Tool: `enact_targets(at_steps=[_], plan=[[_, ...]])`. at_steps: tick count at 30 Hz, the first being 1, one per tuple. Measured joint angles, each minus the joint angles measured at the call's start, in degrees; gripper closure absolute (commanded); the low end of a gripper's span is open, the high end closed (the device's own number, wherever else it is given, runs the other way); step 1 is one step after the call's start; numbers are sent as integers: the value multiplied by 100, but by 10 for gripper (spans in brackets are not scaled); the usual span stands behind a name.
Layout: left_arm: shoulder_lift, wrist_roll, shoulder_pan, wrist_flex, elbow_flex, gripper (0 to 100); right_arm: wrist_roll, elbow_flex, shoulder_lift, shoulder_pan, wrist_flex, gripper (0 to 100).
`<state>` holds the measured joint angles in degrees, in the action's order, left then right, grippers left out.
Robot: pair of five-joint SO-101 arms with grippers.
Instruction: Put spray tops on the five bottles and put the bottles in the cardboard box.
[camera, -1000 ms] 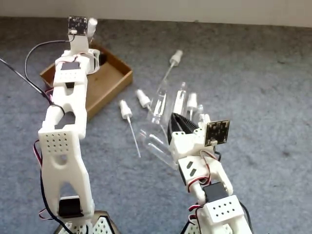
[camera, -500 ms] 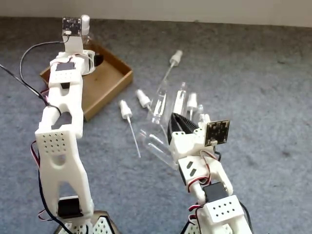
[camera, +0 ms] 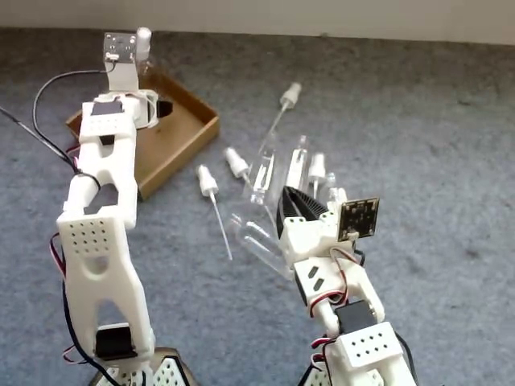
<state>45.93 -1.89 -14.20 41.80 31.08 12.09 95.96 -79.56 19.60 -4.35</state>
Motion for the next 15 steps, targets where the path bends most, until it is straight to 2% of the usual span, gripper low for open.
enact_targets(at_steps=[8,15], plan=[[-677,0,0,949,0,694,0,0,0,0,0,991],[-1442,0,0,2119,0,694,0,0,0,0,0,991]])
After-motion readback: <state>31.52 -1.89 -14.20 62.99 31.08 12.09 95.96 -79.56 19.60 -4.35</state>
